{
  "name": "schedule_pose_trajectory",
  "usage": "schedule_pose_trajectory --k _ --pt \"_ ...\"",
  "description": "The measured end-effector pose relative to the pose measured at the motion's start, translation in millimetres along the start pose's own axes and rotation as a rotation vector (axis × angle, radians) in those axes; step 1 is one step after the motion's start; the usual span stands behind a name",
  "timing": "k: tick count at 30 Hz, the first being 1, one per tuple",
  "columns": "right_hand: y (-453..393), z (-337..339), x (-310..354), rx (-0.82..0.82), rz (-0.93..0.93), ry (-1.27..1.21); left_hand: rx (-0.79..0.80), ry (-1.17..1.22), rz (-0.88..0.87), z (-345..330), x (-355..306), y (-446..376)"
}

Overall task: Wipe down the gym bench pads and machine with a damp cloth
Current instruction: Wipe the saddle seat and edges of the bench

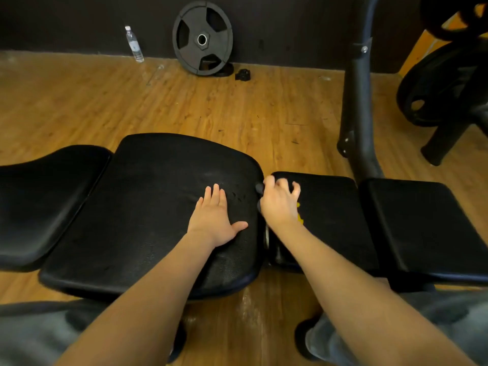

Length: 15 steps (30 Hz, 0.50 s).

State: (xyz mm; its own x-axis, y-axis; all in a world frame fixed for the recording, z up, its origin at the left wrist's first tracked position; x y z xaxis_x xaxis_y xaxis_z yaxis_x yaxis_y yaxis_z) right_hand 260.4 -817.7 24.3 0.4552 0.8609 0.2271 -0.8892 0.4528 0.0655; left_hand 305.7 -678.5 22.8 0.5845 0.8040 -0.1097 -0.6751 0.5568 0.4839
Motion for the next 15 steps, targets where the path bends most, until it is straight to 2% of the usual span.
schedule_pose_trajectory --k 6,12,15 --pt "-81.9 9.3 -18.6 0.033 -0.112 -0.194 0.0 -0.013 -0.001 -4.2 1.6 -3.5" --pt "-72.2 6.7 -25.1 0.094 0.091 -0.183 0.018 -0.001 0.0 -4.8 0.7 -4.1" --pt "-63.5 5.8 -30.4 0.17 0.106 -0.226 0.023 0.012 -0.009 -3.9 0.2 -4.1"
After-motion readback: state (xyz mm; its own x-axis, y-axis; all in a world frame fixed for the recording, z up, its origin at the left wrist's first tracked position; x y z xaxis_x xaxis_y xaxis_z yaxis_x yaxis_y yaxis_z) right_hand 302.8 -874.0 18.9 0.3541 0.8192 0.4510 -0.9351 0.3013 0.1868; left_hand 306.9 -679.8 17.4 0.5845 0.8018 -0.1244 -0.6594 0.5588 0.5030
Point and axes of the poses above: each hand's wrist, its own y-axis away from the middle knuckle, its own z-axis out of the back of the hand, x = y × z, the point moved 5 cm from there along -y, towards the middle knuckle, and after that the axes turned 9 degrees about x, right-handed, at the moved point
